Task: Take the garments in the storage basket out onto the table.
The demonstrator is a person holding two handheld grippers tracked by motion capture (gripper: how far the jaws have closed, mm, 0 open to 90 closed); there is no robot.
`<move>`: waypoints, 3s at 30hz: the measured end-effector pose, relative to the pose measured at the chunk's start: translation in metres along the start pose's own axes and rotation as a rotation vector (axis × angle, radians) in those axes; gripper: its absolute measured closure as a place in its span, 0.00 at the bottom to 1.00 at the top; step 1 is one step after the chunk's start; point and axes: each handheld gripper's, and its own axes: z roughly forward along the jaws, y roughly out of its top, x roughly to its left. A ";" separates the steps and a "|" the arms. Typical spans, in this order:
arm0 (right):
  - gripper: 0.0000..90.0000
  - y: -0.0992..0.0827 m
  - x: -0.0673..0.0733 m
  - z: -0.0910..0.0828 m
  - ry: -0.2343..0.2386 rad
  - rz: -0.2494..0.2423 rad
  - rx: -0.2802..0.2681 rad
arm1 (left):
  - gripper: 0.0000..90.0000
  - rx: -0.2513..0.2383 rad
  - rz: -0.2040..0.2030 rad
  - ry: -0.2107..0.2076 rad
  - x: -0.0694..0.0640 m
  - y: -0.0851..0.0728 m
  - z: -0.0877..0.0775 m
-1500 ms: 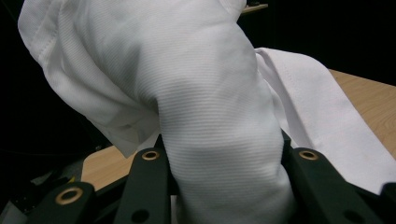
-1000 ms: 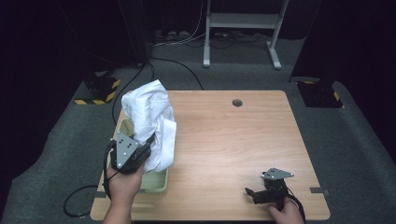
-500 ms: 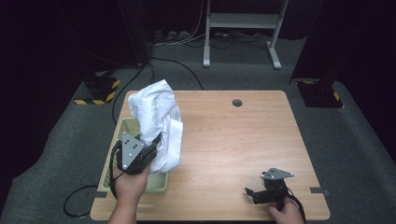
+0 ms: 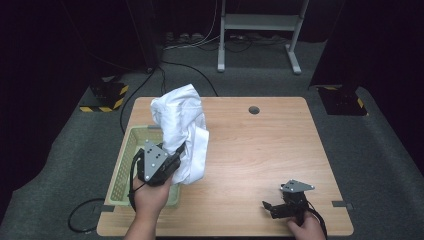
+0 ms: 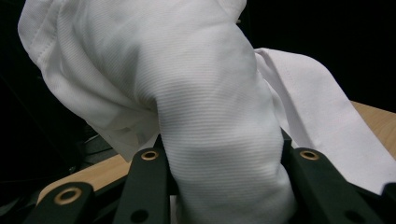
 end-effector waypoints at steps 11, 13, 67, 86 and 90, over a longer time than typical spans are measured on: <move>0.00 0.000 0.000 0.000 0.000 0.000 0.001 | 0.70 -0.010 0.003 -0.031 -0.016 0.006 0.011; 0.00 0.000 0.000 0.000 0.000 0.000 0.001 | 0.70 -0.014 -0.001 -0.036 -0.019 0.007 0.013; 0.00 0.000 -0.001 0.000 0.005 0.004 -0.001 | 0.70 0.020 -0.005 -0.193 -0.088 0.004 0.063; 0.00 0.000 -0.001 -0.001 0.006 0.006 -0.001 | 0.70 0.089 -0.012 -0.226 -0.107 -0.017 0.087; 0.00 0.000 -0.001 -0.001 0.007 0.007 -0.001 | 0.70 0.099 -0.022 -0.236 -0.109 -0.021 0.091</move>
